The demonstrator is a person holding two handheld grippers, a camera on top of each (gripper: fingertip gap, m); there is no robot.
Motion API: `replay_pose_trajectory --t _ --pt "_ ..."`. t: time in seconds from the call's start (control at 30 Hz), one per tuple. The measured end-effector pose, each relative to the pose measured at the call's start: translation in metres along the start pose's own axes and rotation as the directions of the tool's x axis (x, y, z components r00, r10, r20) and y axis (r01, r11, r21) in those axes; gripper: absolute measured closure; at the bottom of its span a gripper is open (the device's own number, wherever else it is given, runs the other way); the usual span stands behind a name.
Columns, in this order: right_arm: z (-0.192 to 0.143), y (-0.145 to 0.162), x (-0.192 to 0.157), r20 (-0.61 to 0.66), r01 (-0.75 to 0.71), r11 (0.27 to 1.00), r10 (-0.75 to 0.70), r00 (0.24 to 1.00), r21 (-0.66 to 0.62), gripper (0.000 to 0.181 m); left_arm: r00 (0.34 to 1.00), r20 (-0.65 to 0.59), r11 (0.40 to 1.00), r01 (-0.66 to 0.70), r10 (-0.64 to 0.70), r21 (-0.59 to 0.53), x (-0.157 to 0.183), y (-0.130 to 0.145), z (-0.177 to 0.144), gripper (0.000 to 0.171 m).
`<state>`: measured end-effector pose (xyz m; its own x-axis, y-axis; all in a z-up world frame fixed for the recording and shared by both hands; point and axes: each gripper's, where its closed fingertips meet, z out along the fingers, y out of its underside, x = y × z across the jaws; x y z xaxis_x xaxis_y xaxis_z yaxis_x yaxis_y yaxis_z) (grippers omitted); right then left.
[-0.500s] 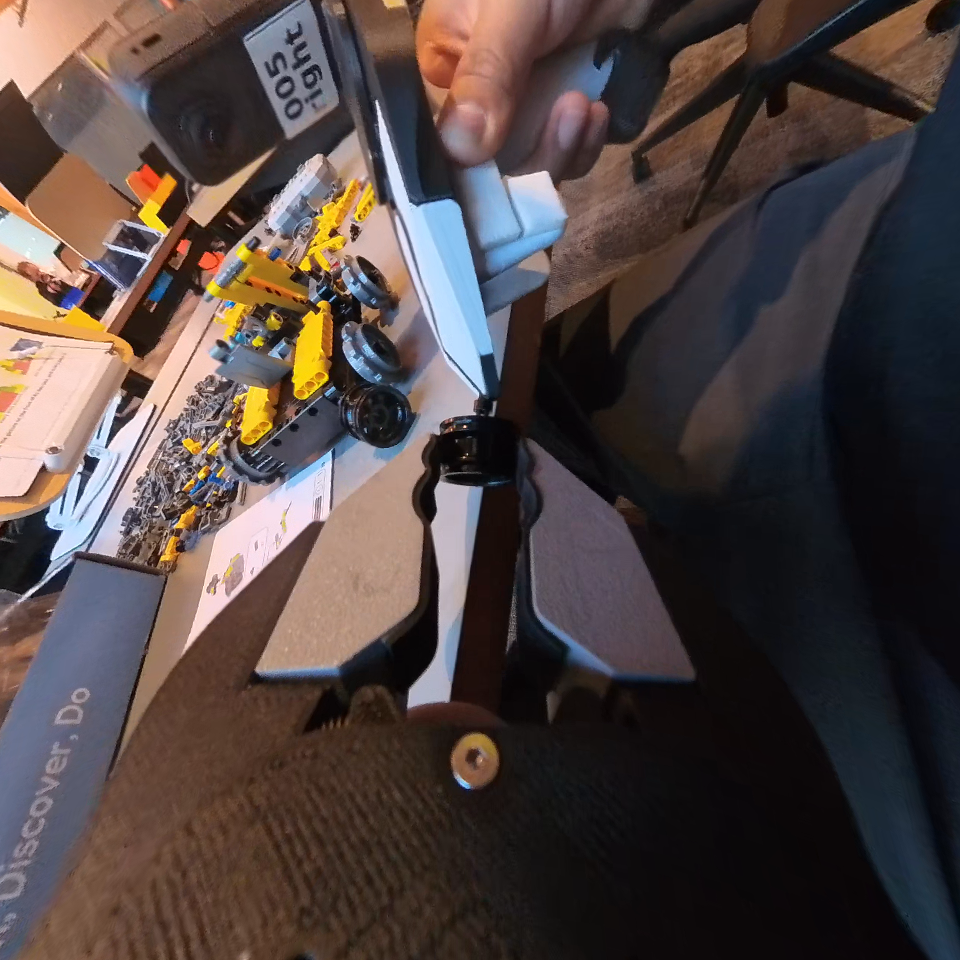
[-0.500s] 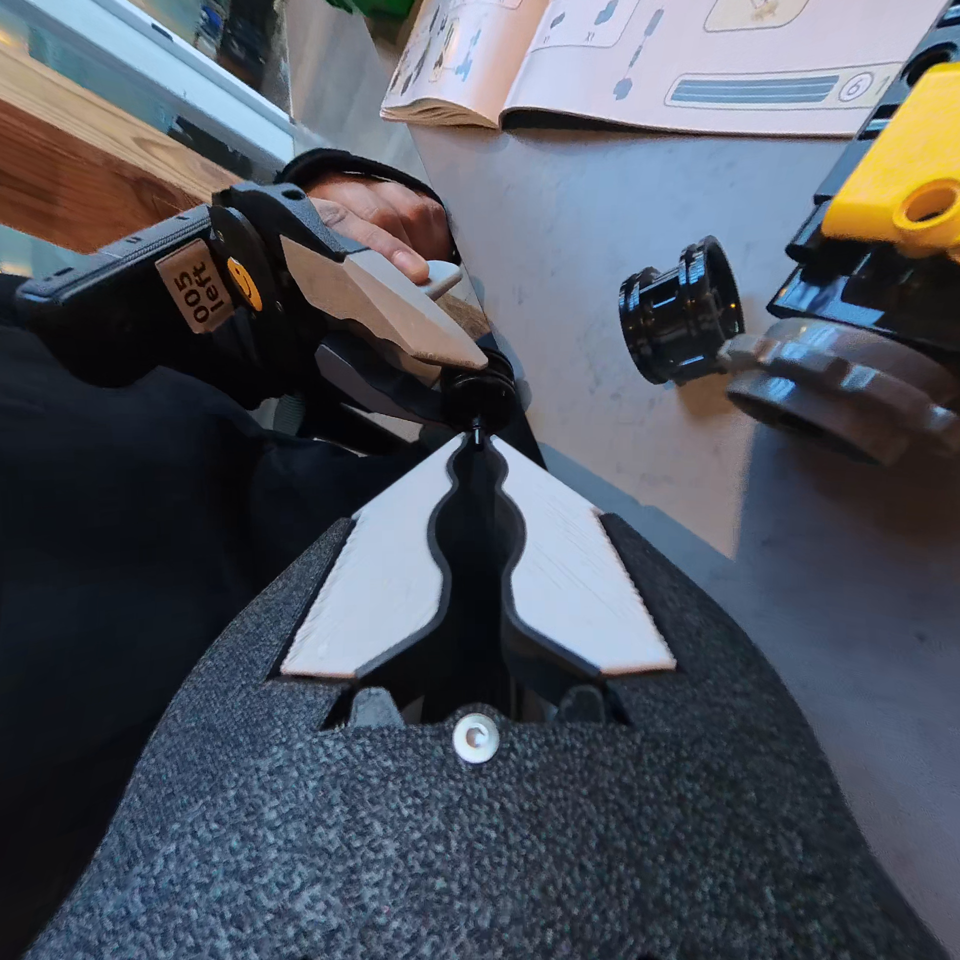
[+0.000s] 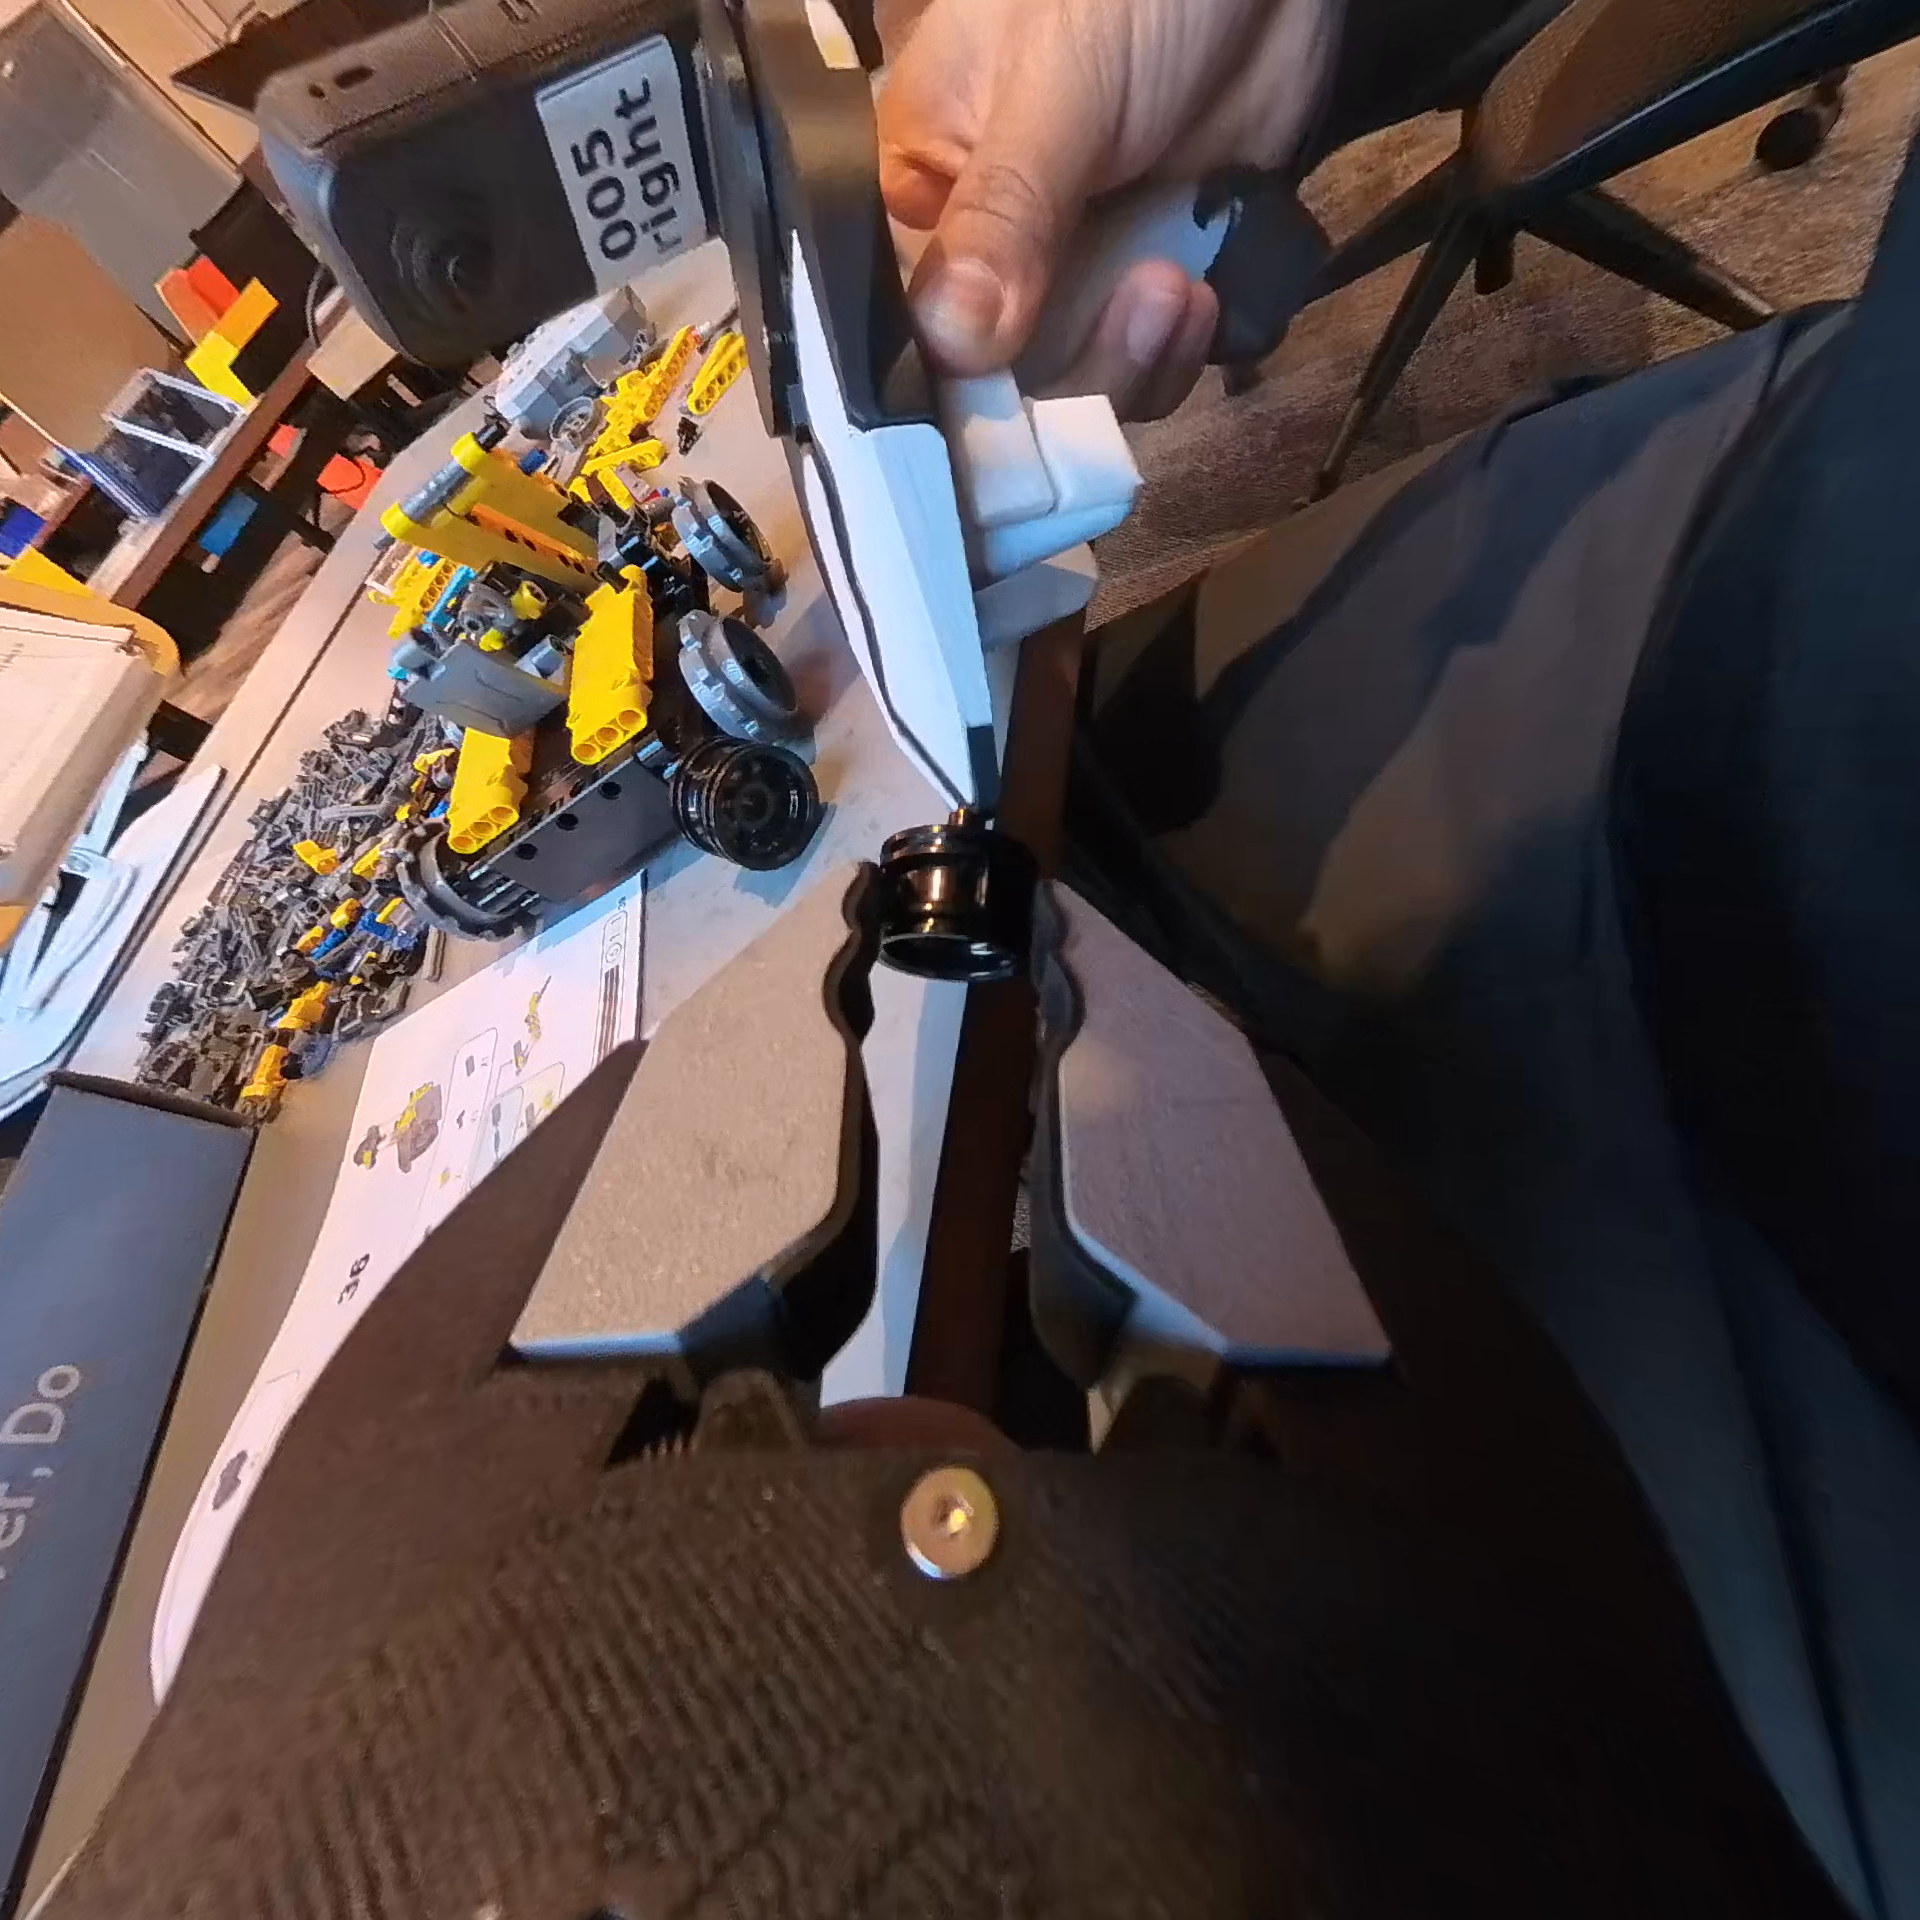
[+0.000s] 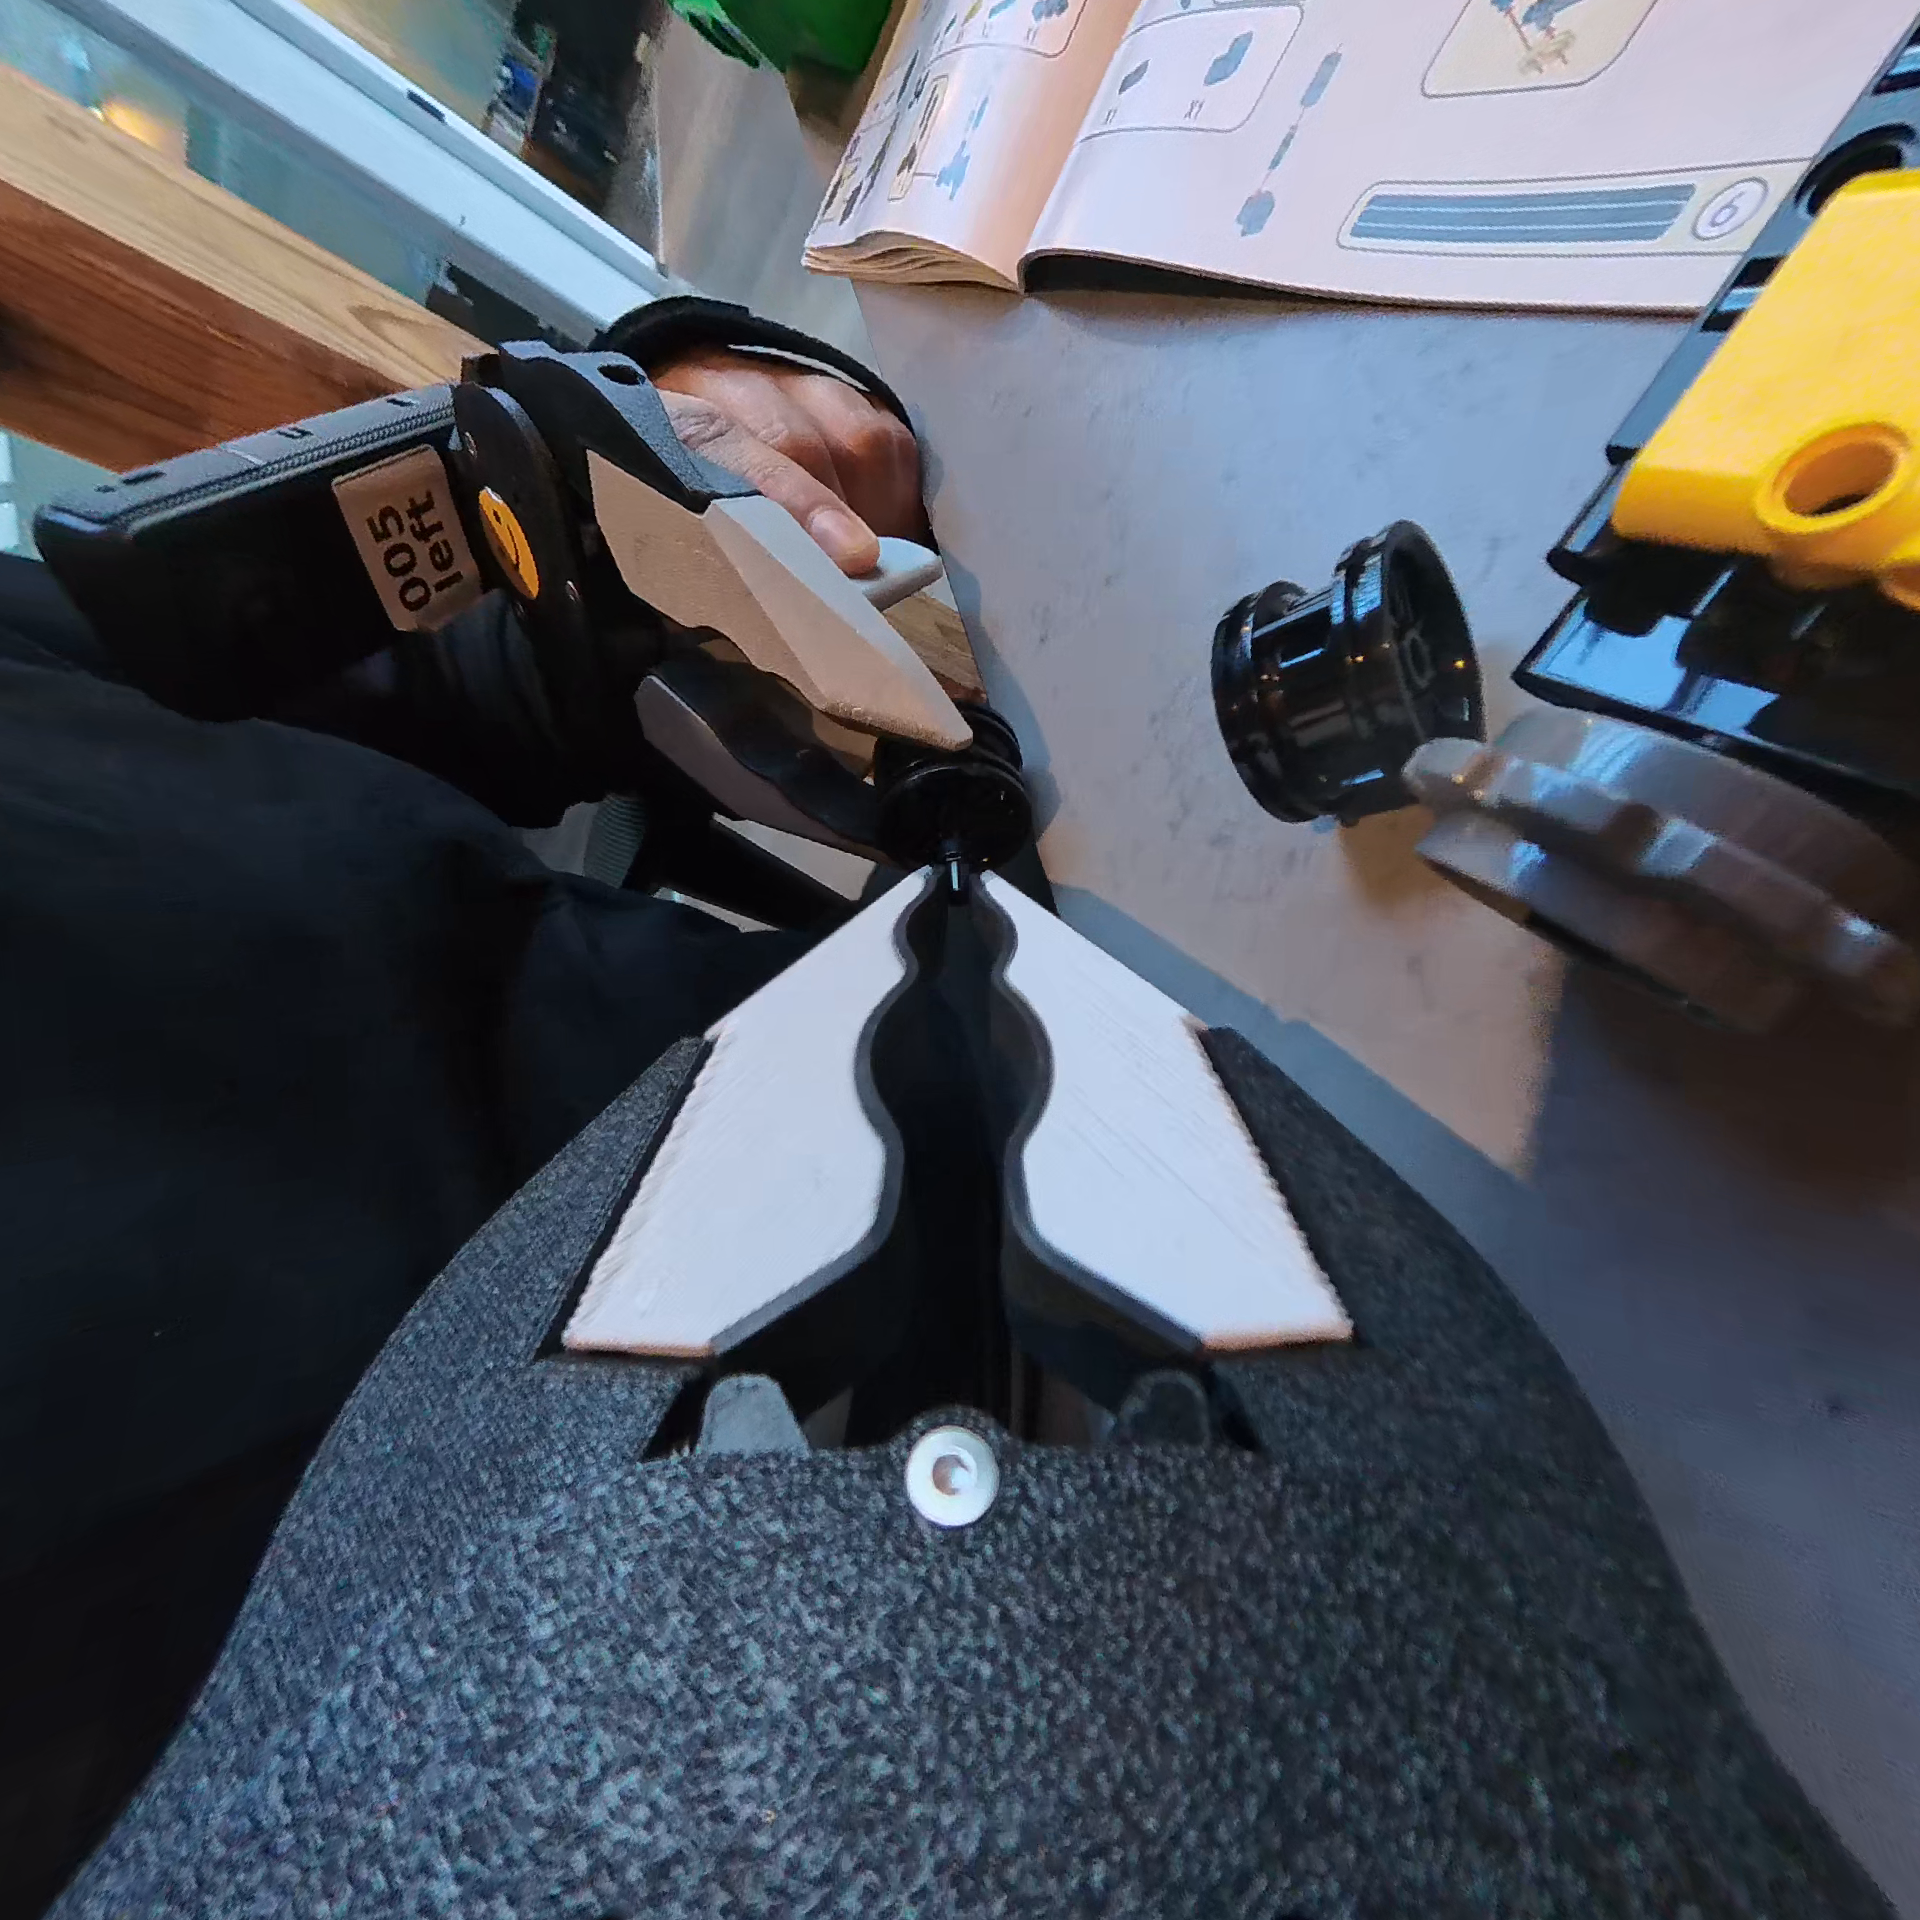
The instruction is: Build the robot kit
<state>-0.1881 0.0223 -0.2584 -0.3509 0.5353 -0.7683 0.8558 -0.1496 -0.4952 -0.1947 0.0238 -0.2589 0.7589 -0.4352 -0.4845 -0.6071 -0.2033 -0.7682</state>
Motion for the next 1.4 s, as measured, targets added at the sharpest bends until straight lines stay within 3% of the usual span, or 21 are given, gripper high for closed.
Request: replay_pose_trajectory --t 0.37,1.23,1.4 --pt "-0.002 -0.007 0.002 0.018 0.005 0.998 -0.006 1.0 0.065 0.178 0.999 0.012 0.999 0.053 -0.053 -0.013 -0.006 0.001 0.001 0.144" --pt "0.006 -0.005 0.0 0.044 0.02 1.0 -0.021 0.999 0.012 0.178 0.999 -0.02 0.999 0.05 -0.05 -0.011 -0.002 0.002 -0.003 0.145" --pt "-0.002 -0.014 0.004 -0.045 0.043 0.995 -0.039 0.998 0.089 0.177 0.994 0.036 0.995 0.102 -0.101 -0.02 -0.01 0.002 0.001 0.144"
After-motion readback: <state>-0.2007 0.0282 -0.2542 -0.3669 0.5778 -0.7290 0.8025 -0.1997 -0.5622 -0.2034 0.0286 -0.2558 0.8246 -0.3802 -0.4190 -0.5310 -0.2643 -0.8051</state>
